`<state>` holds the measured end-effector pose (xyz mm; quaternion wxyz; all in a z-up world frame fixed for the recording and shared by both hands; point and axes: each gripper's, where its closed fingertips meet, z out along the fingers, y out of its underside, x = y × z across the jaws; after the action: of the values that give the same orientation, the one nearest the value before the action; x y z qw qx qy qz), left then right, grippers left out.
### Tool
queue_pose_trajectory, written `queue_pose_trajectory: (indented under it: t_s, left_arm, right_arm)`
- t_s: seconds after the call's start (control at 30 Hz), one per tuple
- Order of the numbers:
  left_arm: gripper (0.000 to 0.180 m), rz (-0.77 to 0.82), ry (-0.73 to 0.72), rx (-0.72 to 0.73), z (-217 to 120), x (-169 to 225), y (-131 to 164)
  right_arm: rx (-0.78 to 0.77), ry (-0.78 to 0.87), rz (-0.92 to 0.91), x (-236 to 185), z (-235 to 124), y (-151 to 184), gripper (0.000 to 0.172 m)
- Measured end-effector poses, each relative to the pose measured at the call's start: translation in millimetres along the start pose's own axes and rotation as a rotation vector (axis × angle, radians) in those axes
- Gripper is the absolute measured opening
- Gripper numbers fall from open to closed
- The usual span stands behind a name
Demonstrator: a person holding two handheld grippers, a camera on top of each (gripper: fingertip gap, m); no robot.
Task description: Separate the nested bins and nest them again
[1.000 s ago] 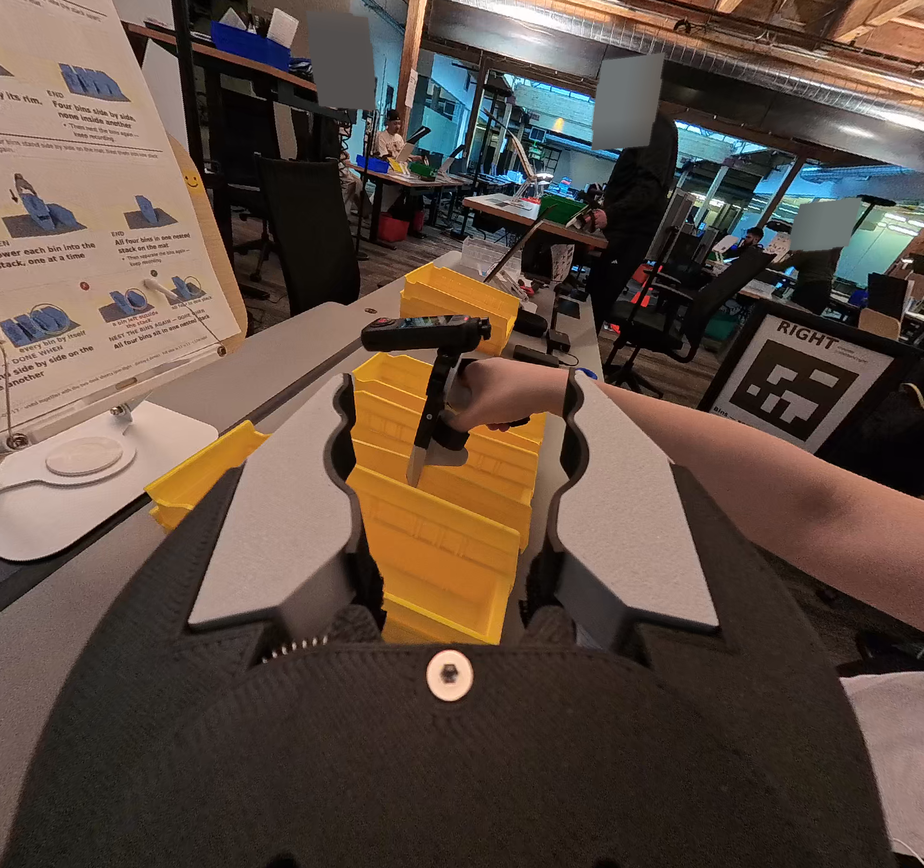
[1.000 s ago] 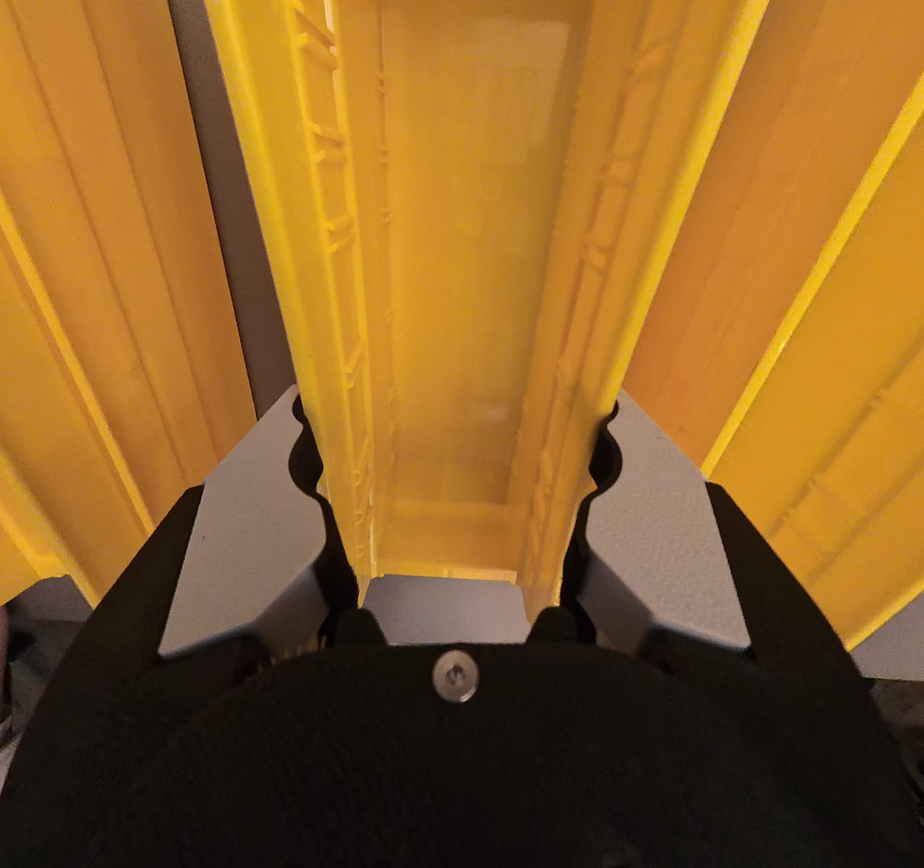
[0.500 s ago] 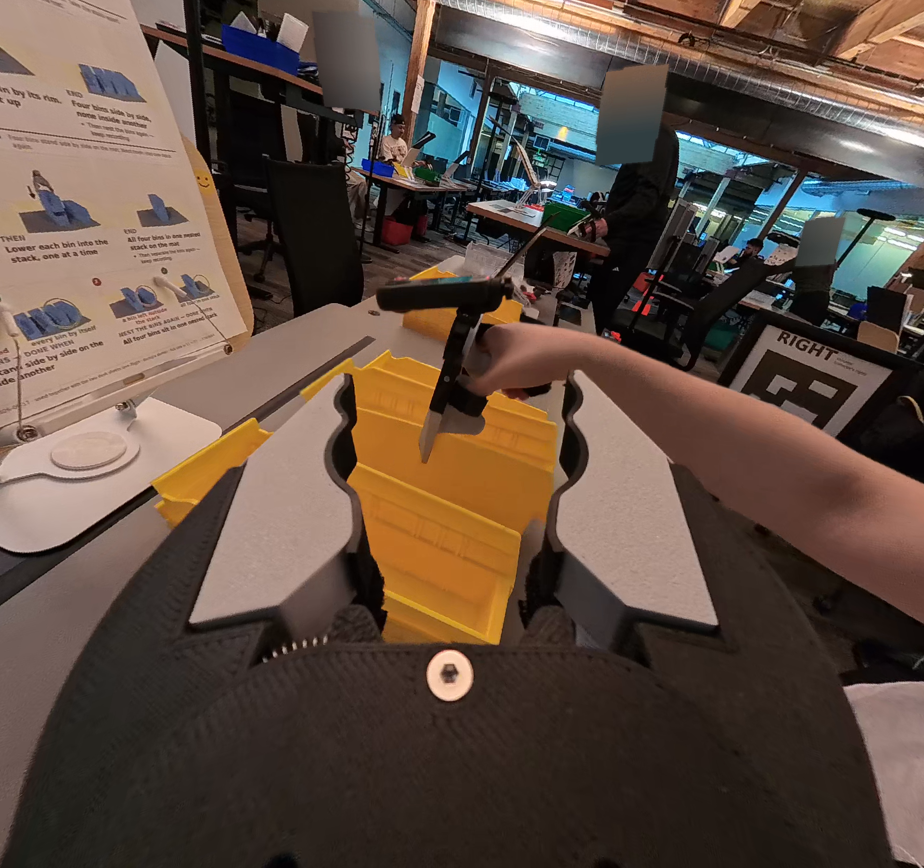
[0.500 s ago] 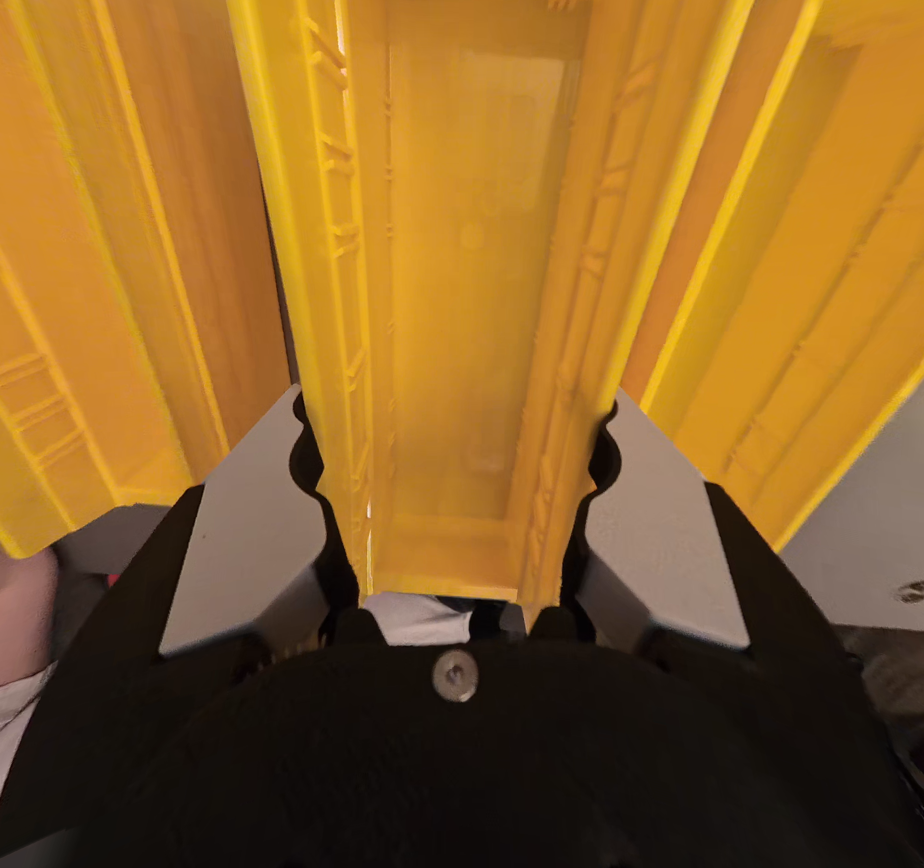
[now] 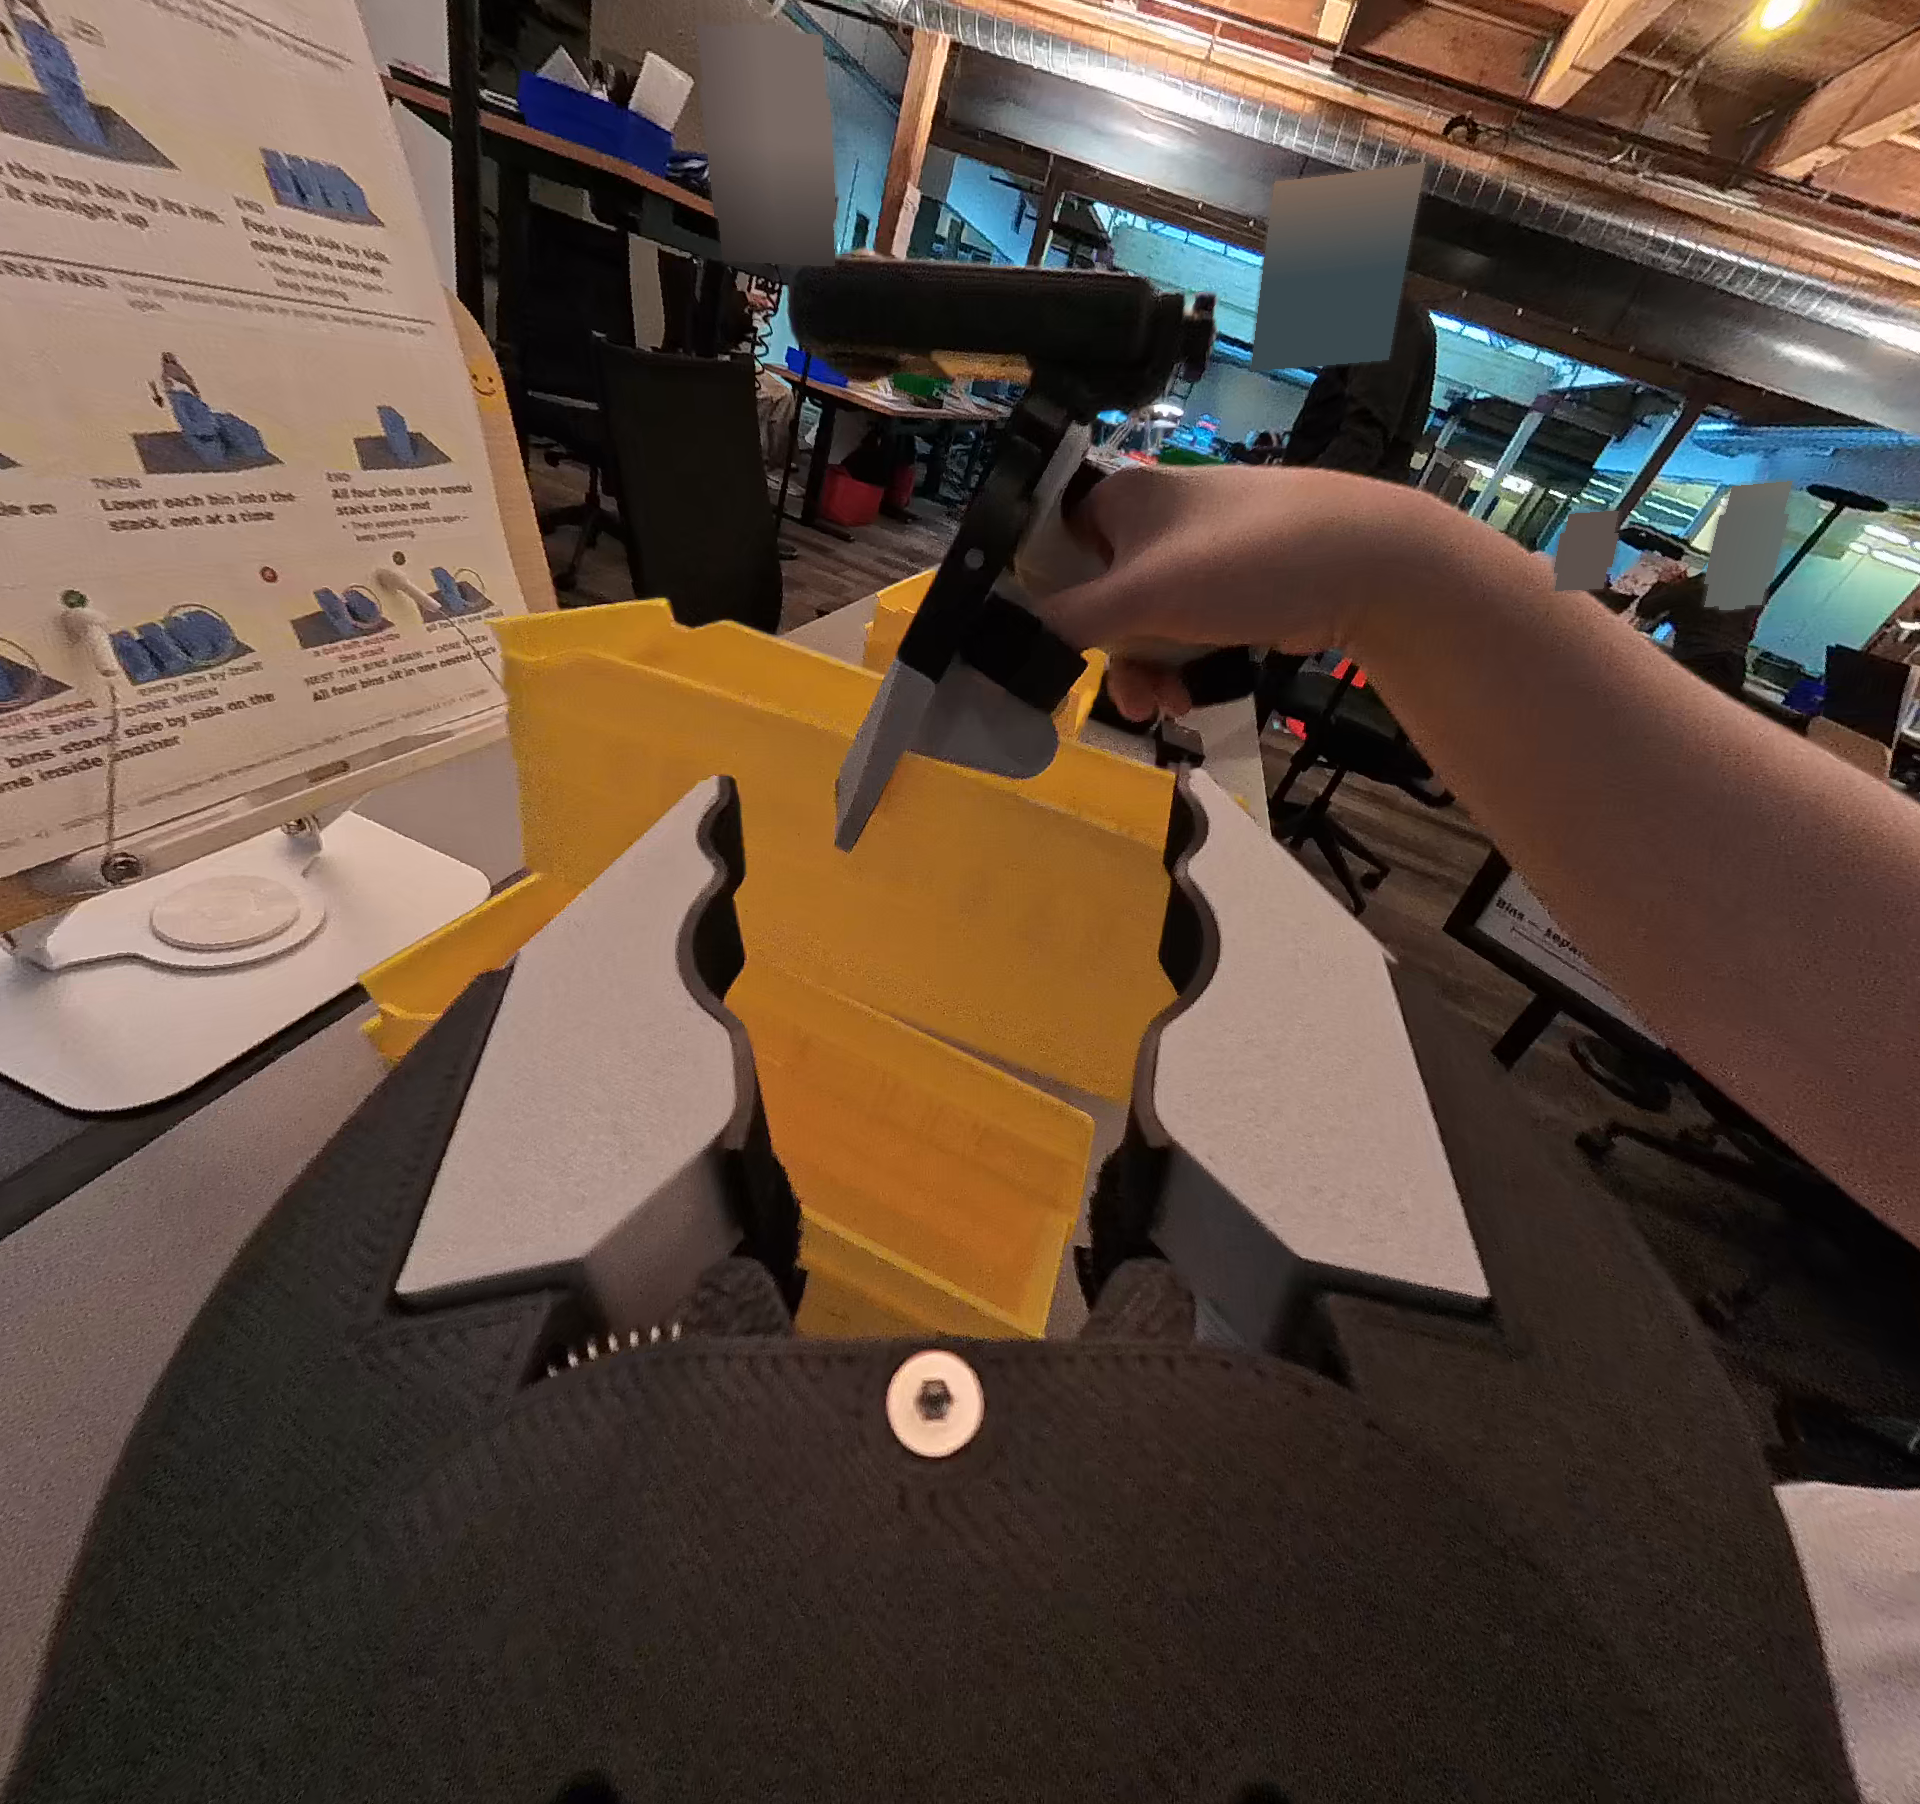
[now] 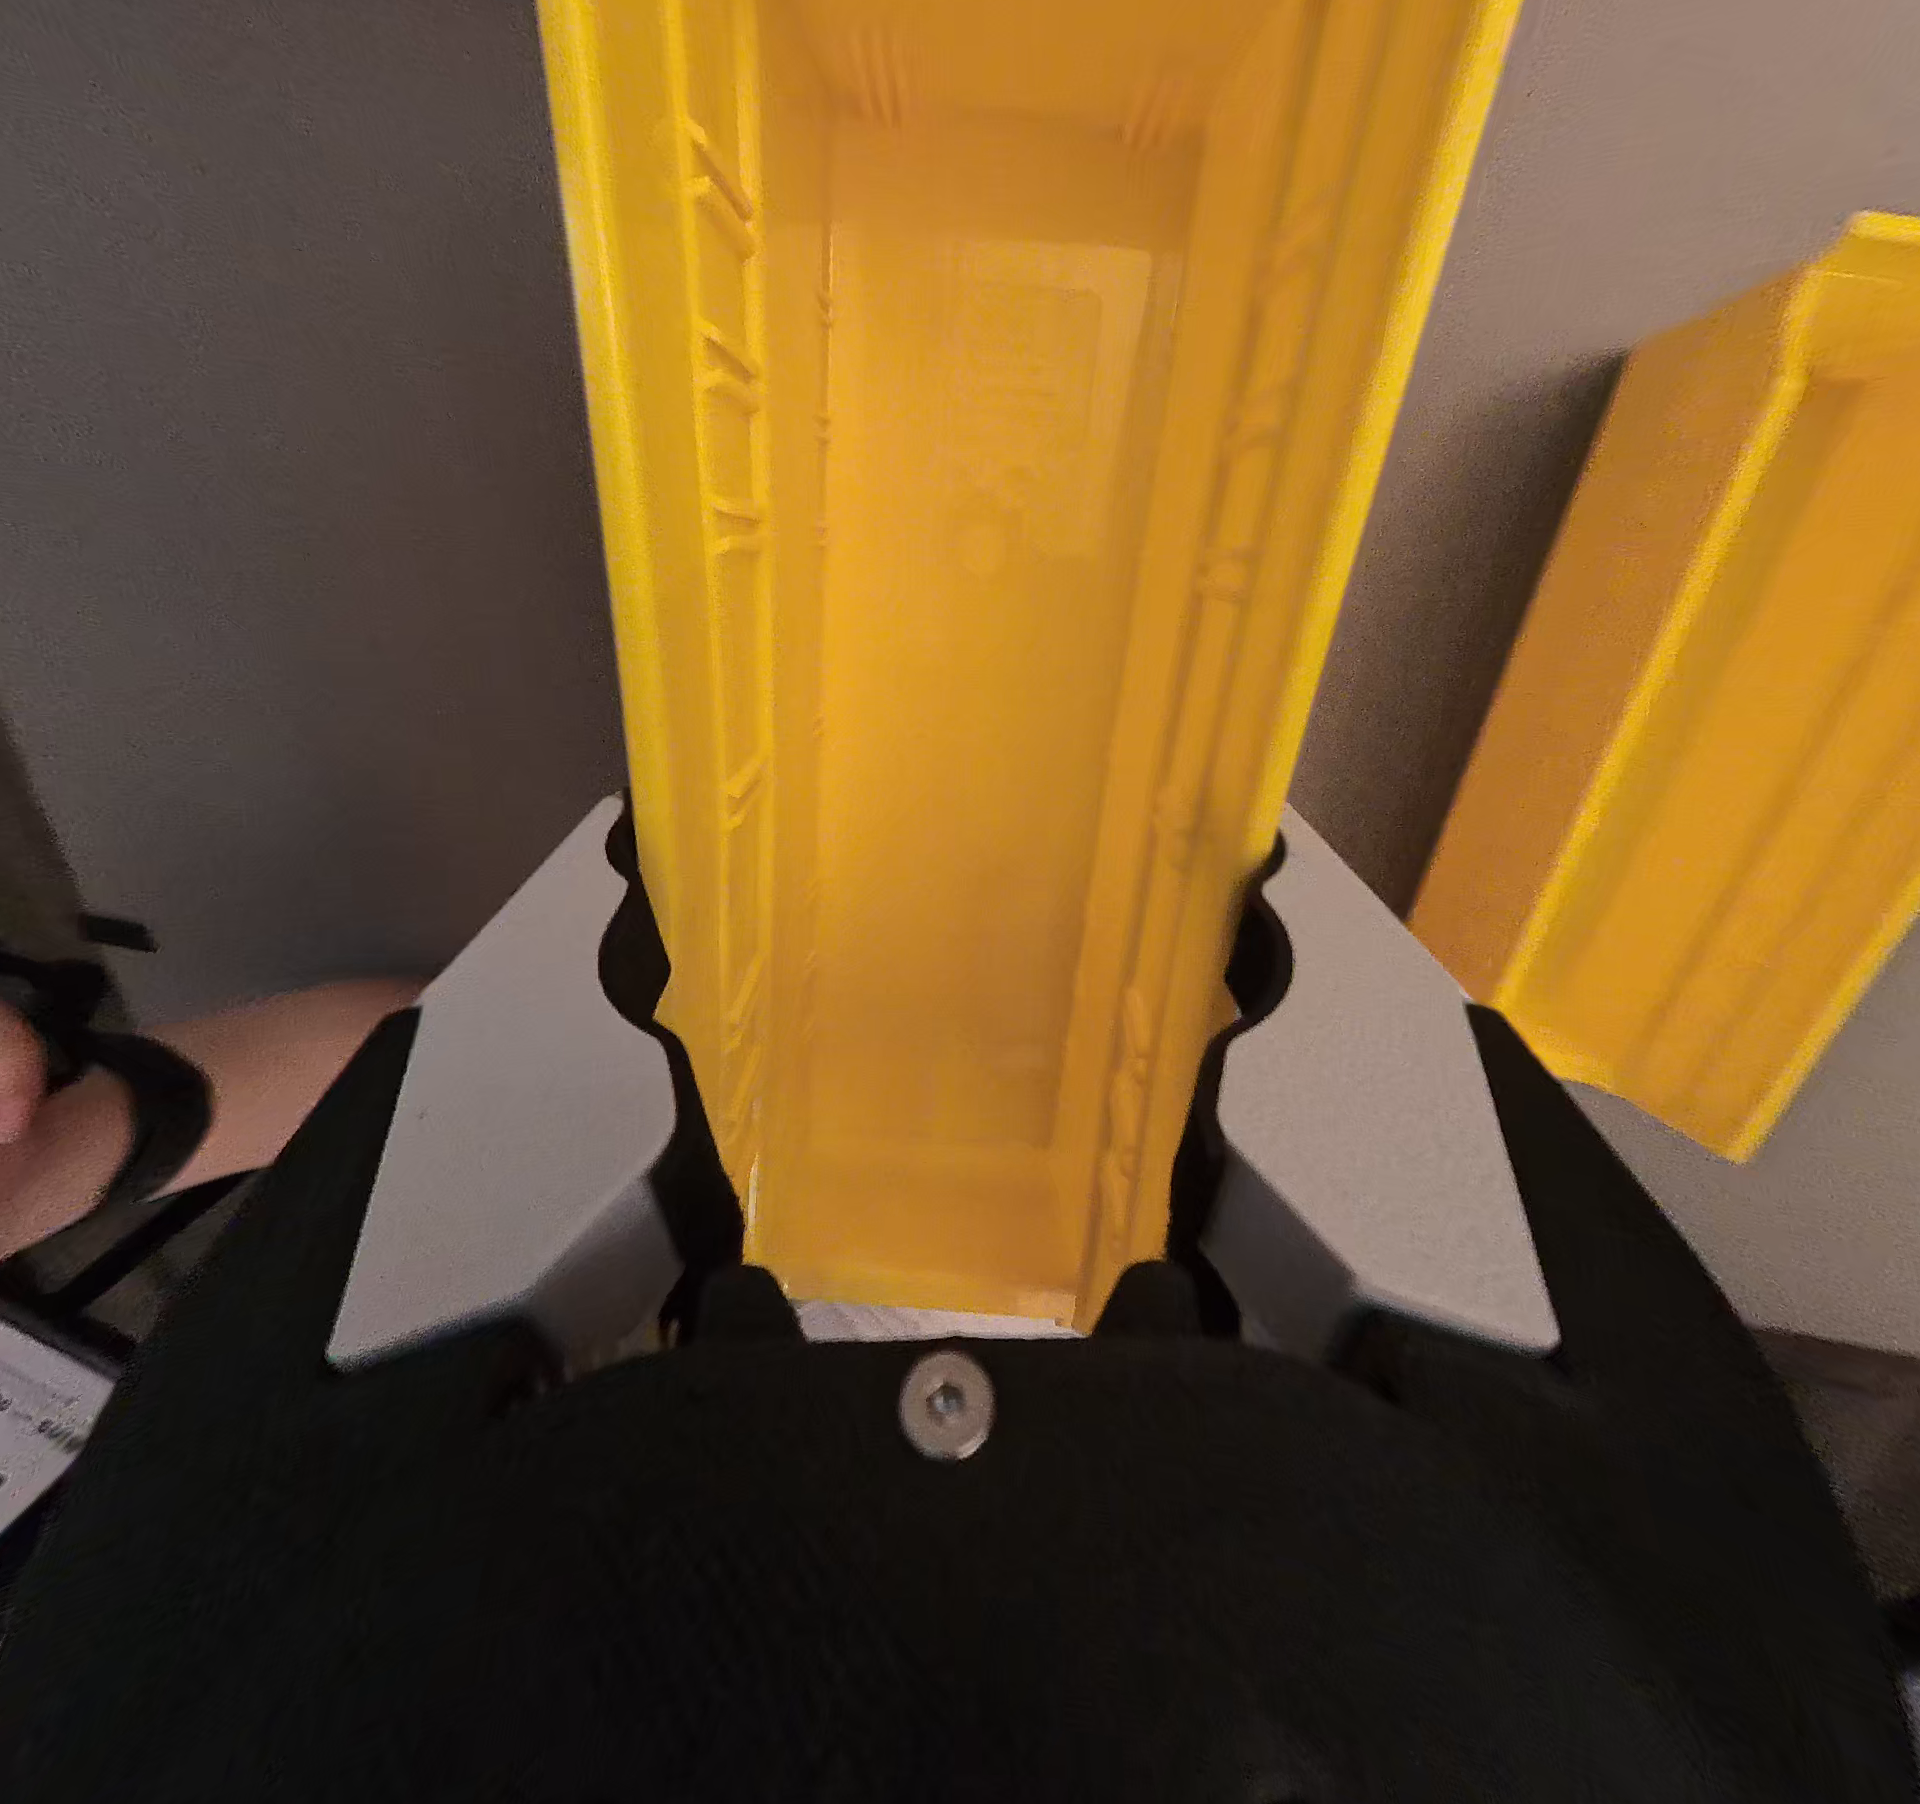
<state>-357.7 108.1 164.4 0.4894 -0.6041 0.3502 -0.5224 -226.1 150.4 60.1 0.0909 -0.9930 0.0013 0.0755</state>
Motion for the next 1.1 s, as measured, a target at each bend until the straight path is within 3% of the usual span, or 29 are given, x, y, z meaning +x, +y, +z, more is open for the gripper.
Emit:
queue_pose_trajectory:
  t_s: [0.17, 0.5, 1.1]
  left_arm:
    - [0.081, 0.002, -0.005, 0.043, -15, 1, -10]
    - [0.078, -0.041, -0.008, 0.137, -40, -8, -27]
    - [0.077, -0.002, 0.009, 0.094, -24, 4, -20]
  right_arm:
    - [-0.033, -0.06, -0.008, -35, 26, 5, 0.111]
    - [-0.063, 0.007, 0.005, -39, 52, 16, 0.112]
    - [0.079, 0.094, 0.001, -33, 96, -1, 0.11]
